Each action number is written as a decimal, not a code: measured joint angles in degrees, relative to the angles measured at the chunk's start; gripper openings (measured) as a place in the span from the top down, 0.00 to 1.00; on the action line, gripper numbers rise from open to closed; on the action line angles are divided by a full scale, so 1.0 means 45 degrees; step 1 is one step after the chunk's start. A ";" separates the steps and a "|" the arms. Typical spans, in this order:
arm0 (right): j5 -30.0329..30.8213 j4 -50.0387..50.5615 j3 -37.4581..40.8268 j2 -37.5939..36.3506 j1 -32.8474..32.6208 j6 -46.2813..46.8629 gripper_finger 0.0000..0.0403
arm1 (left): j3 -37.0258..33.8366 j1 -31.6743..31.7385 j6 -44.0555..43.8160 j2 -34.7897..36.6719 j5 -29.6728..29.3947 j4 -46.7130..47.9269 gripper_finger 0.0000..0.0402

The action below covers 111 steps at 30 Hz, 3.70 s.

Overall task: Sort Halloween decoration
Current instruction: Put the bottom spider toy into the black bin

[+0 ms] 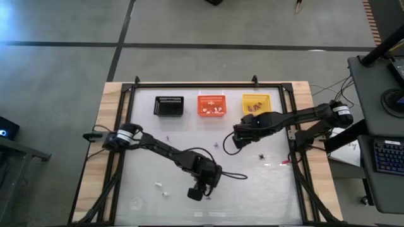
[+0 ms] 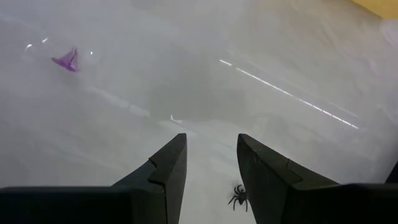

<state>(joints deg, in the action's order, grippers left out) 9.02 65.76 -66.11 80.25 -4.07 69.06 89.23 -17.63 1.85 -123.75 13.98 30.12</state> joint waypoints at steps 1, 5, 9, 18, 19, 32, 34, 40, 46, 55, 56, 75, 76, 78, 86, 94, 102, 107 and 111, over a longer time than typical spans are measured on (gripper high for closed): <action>0.0005 -0.0003 0.0000 0.0000 -0.0057 0.0057 0.67 | -0.0003 -0.0018 0.0005 -0.0074 -0.0006 -0.0007 0.63; 0.0012 0.0003 0.0000 0.0000 -0.0260 0.0207 0.67 | 0.0000 -0.0048 0.0005 -0.0310 -0.0476 -0.0209 0.63; 0.0044 0.0000 0.0015 0.0005 -0.0425 0.0515 0.67 | 0.0024 -0.0089 -0.0207 -0.0474 -0.1231 -0.0396 0.63; 0.0073 0.0005 0.0019 0.0010 -0.0658 0.0835 0.67 | 0.0014 -0.0227 0.0100 -0.0382 -0.1001 -0.0465 0.63; 0.0100 0.0000 0.0019 0.0015 -0.0658 0.0906 0.67 | 0.0024 -0.0245 0.0102 -0.0382 -0.1002 -0.0464 0.63; 0.0137 -0.0015 0.0024 0.0015 -0.0674 0.1356 0.67 | 0.0024 -0.0358 -0.0176 -0.0285 -0.1061 -0.0377 0.63; 0.0141 -0.0015 0.0024 0.0015 -0.0711 0.1355 0.67 | 0.0024 -0.0407 -0.0085 -0.0275 -0.1113 -0.0367 0.63; 0.0141 -0.0051 0.0024 0.0015 -0.0740 0.1355 0.67 | 0.0153 -0.0608 0.0391 -0.0251 -0.1475 -0.0178 0.63; 0.0148 -0.0078 0.0024 0.0015 -0.0740 0.1350 0.67 | 0.0579 -0.0708 0.1027 -0.0251 -0.1774 -0.0172 0.63; 0.0248 -0.0102 0.0026 0.0019 -0.0740 0.1326 0.67 | 0.0631 -0.0705 0.1153 -0.0448 -0.1895 -0.0178 0.63; 0.0248 -0.0102 0.0024 0.0018 -0.0740 0.1324 0.67 | 0.0631 -0.0720 0.1156 -0.0465 -0.1888 -0.0178 0.63; 0.0343 -0.0106 0.0029 0.0017 -0.0740 0.1427 0.67 | 0.0720 -0.0606 0.0672 -0.1328 -0.1740 -0.0359 0.70; 0.0344 -0.0107 0.0029 0.0019 -0.0740 0.1428 0.67 | 0.0719 -0.0606 0.0670 -0.1329 -0.1748 -0.0358 0.72; 0.0345 -0.0107 0.0029 0.0019 -0.0740 0.1420 0.67 | 0.0712 -0.0601 0.0669 -0.1334 -0.1757 -0.0353 0.78; 0.0340 -0.0103 0.0029 0.0019 -0.0740 0.1423 0.67 | 0.0695 -0.0511 0.0937 -0.1266 -0.1832 -0.0231 0.98; 0.0340 -0.0062 0.0029 0.0019 -0.0740 0.1419 0.67 | 0.0654 -0.0054 0.0952 -0.0774 -0.1129 0.0084 1.00; 0.0348 0.0010 0.0029 0.0019 -0.0740 0.1355 0.67 | 0.0593 0.0377 0.1585 -0.0034 -0.1694 0.2626 1.00; 0.0371 0.0099 0.0029 0.0019 -0.0740 0.1316 0.67 | 0.0583 0.0778 0.2140 0.0245 -0.2172 0.4290 1.00; 0.0677 0.0760 0.0029 0.0019 -0.0736 0.1358 0.67 | 0.0497 0.1199 0.2413 0.0634 -0.2171 0.5046 1.00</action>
<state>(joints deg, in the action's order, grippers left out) 12.06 69.18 -65.98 80.34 -7.38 75.17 91.47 -12.24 12.71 -120.90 4.21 52.83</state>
